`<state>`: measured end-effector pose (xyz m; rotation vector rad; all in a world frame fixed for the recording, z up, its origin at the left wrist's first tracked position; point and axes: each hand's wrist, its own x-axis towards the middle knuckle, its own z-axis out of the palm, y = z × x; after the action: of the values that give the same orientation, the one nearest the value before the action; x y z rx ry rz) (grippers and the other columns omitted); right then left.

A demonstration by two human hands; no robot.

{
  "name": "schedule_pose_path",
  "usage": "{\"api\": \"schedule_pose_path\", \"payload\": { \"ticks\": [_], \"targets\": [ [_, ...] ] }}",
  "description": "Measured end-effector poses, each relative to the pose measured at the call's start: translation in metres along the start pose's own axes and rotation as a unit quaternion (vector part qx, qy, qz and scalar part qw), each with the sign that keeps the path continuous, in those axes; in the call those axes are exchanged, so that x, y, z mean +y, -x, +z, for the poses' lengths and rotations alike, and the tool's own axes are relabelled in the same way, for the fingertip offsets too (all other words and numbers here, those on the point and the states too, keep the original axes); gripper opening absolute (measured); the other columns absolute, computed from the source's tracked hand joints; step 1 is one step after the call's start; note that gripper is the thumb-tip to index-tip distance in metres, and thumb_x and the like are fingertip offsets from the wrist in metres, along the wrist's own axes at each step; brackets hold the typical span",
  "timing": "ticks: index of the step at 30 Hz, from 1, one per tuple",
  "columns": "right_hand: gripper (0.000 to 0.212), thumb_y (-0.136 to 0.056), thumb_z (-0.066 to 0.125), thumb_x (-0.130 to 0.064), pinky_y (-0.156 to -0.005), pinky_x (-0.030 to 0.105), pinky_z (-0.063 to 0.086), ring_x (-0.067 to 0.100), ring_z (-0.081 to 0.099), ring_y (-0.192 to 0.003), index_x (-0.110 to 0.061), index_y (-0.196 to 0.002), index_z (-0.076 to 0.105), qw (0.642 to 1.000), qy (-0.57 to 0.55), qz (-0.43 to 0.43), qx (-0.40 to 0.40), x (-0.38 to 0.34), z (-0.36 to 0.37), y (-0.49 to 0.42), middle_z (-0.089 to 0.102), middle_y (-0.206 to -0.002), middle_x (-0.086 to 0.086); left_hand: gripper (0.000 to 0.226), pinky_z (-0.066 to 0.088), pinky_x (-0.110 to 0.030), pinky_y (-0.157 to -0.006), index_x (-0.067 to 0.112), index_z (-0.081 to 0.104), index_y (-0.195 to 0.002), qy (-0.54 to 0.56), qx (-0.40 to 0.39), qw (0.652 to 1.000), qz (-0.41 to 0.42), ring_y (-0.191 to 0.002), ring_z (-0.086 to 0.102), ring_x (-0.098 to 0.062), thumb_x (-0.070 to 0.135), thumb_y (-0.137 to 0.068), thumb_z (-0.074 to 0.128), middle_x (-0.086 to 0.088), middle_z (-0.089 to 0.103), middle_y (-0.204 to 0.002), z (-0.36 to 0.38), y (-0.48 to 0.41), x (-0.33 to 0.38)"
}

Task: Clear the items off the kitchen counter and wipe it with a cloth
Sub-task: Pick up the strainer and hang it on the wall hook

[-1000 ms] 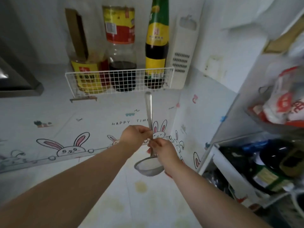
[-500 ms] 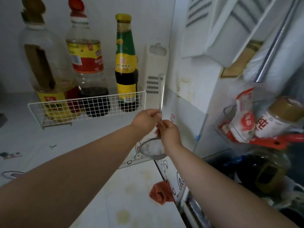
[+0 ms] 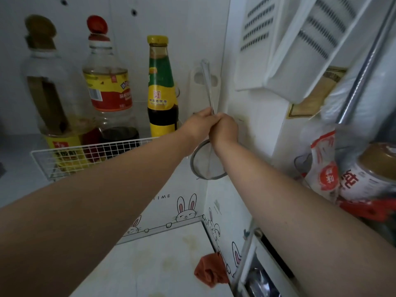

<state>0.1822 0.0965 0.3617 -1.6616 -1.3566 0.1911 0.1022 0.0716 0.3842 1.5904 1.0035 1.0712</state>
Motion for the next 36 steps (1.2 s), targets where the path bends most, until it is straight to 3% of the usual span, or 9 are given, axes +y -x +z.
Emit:
{"api": "schedule_pose_path", "payload": {
  "ticks": [3,5,7,14,19,23,27,32,36],
  "targets": [
    [0.025,-0.093,0.046,-0.017,-0.072,0.025,0.038,0.029,0.063,-0.102,-0.011,-0.098,0.069,1.0,0.013,-0.003,0.001,0.001,-0.001,-0.006,0.07,-0.106,0.011,0.024,0.039,0.001,-0.062,0.022,0.047,-0.077,0.006,-0.009,1.0,-0.011,-0.081,0.051,-0.002,0.015,-0.1,0.043,0.009,0.049,-0.083,0.0,-0.003,-0.001],
    [0.027,-0.093,0.044,-0.015,-0.074,0.027,0.042,0.029,0.063,-0.102,-0.01,-0.099,0.069,1.0,0.01,0.001,-0.001,0.0,-0.001,-0.007,0.07,-0.106,0.012,0.022,0.039,-0.008,-0.086,0.007,0.056,-0.113,0.002,-0.017,1.0,-0.011,-0.113,0.051,-0.015,0.018,-0.1,0.043,0.0,0.055,-0.112,-0.002,-0.002,-0.001],
    [0.028,-0.092,0.042,-0.014,-0.078,0.03,0.047,0.029,0.064,-0.1,-0.009,-0.099,0.069,1.0,0.0,0.006,-0.006,-0.001,-0.002,-0.007,0.07,-0.105,0.012,0.047,0.033,-0.022,-0.106,0.005,0.038,-0.141,0.0,-0.024,1.0,-0.01,-0.133,0.04,-0.019,0.025,-0.099,0.044,-0.005,0.042,-0.144,-0.003,0.0,0.001],
    [0.026,-0.093,0.045,-0.016,-0.077,0.026,0.042,0.029,0.063,-0.104,-0.006,-0.104,0.067,0.998,-0.031,0.05,-0.036,0.002,-0.005,-0.001,0.068,-0.11,0.013,0.054,0.027,-0.033,-0.116,0.007,0.036,-0.143,-0.004,-0.024,0.999,-0.027,-0.135,0.039,-0.018,0.033,-0.098,0.046,-0.007,0.04,-0.149,0.0,0.003,-0.008],
    [0.023,-0.091,0.049,-0.012,-0.095,0.044,0.049,0.03,0.061,-0.109,-0.011,-0.107,0.064,0.994,-0.058,0.032,-0.089,0.008,-0.001,0.012,0.066,-0.114,0.014,0.045,0.034,-0.026,-0.106,0.012,0.045,-0.138,0.017,-0.026,0.999,-0.041,-0.129,0.045,-0.017,0.035,-0.099,0.043,-0.004,0.047,-0.142,0.004,0.011,-0.021],
    [0.007,-0.092,0.049,-0.014,-0.082,0.043,0.052,0.026,0.059,-0.092,-0.021,-0.091,0.05,0.993,-0.061,0.023,-0.103,0.025,0.001,0.028,0.063,-0.101,0.012,0.059,0.028,-0.033,-0.112,0.018,0.039,-0.142,-0.015,-0.043,0.997,-0.07,-0.135,0.037,-0.019,0.051,-0.094,0.044,-0.002,0.04,-0.148,0.007,0.023,-0.04],
    [0.03,-0.089,0.038,-0.01,-0.068,0.037,0.039,0.02,0.044,-0.071,-0.021,-0.062,0.041,0.982,-0.146,0.078,-0.095,0.044,0.007,0.046,0.047,-0.067,-0.001,0.053,0.031,-0.037,-0.111,0.02,0.044,-0.138,-0.022,-0.046,0.996,-0.075,-0.129,0.044,-0.019,0.051,-0.095,0.04,-0.004,0.048,-0.141,0.01,0.04,-0.068],
    [0.025,-0.082,0.047,-0.005,-0.093,0.04,0.048,0.031,0.06,-0.106,-0.021,-0.093,0.063,0.978,-0.075,0.086,-0.174,0.102,0.044,0.079,0.066,-0.101,0.012,0.042,0.042,-0.032,-0.092,0.016,0.053,-0.128,-0.085,-0.064,0.988,-0.114,-0.111,0.056,-0.023,0.041,-0.098,0.039,-0.006,0.061,-0.122,0.011,0.066,-0.128],
    [0.029,-0.084,0.061,-0.002,-0.089,0.032,0.049,0.024,0.061,-0.103,-0.012,-0.111,0.064,0.961,-0.014,0.11,-0.252,0.147,0.06,0.119,0.064,-0.113,0.011,0.03,0.042,-0.024,-0.076,0.016,0.06,-0.119,-0.084,-0.061,0.976,-0.192,-0.105,0.059,-0.02,0.033,-0.096,0.049,-0.006,0.066,-0.112,0.009,0.087,-0.191]
  ]
}}
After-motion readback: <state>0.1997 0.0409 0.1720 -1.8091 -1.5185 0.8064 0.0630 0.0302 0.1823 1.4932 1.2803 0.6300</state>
